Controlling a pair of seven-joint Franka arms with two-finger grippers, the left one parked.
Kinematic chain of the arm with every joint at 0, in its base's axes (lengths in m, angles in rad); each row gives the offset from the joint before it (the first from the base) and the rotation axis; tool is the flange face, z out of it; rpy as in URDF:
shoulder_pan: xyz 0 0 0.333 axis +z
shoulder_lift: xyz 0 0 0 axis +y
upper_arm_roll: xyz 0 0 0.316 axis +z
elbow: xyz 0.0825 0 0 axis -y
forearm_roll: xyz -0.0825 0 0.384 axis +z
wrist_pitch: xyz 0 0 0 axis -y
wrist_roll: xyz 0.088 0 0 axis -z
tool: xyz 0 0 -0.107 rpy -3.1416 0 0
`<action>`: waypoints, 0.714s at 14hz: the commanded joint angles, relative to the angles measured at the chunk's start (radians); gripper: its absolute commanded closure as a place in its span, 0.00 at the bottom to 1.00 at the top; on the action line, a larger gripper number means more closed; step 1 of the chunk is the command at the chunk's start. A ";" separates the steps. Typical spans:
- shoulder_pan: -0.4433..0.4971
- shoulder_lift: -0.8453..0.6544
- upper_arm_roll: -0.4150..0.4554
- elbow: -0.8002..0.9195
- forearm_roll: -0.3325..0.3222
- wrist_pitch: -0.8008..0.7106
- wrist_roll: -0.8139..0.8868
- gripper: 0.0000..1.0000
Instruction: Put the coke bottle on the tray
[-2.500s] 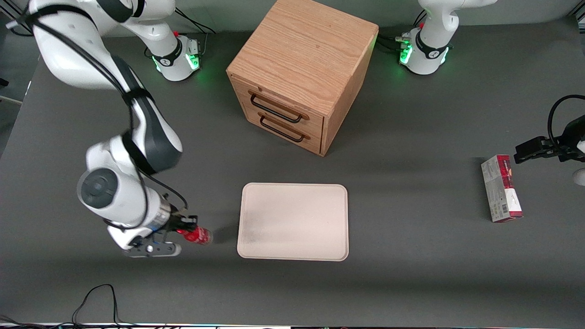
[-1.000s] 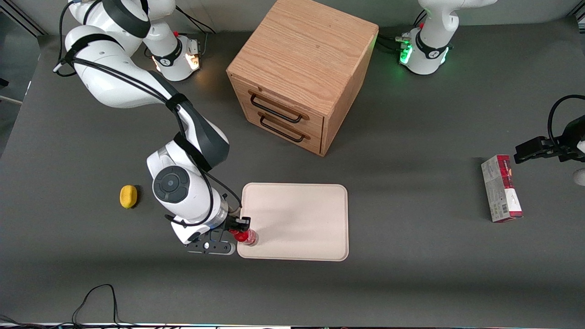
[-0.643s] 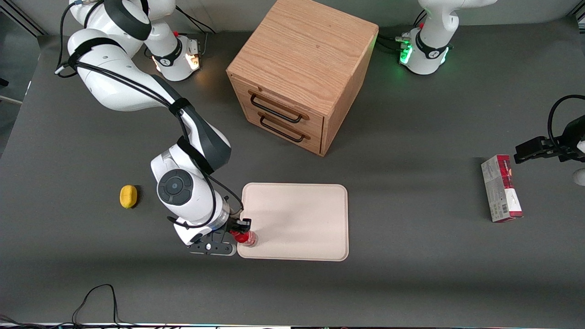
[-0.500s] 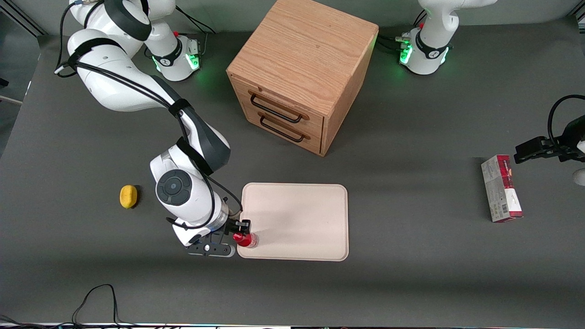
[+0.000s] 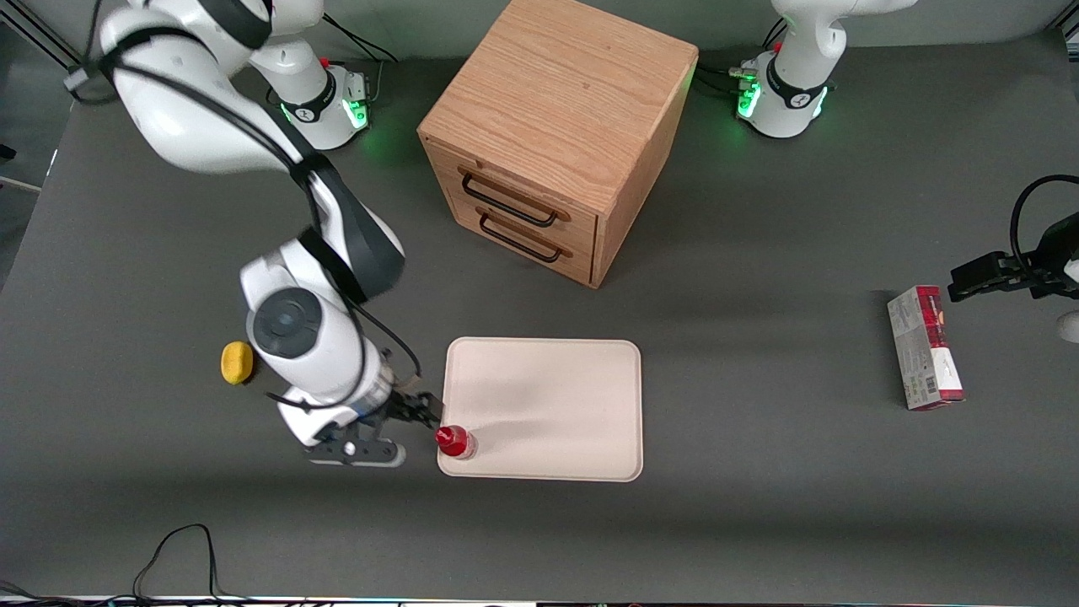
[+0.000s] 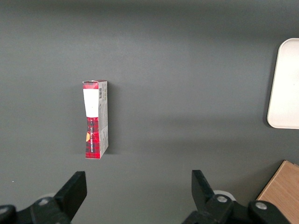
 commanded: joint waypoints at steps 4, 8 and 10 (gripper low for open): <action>-0.008 -0.481 -0.341 -0.351 0.346 -0.194 -0.345 0.00; -0.054 -0.705 -0.413 -0.566 0.349 -0.186 -0.344 0.00; -0.077 -0.756 -0.415 -0.599 0.348 -0.187 -0.347 0.00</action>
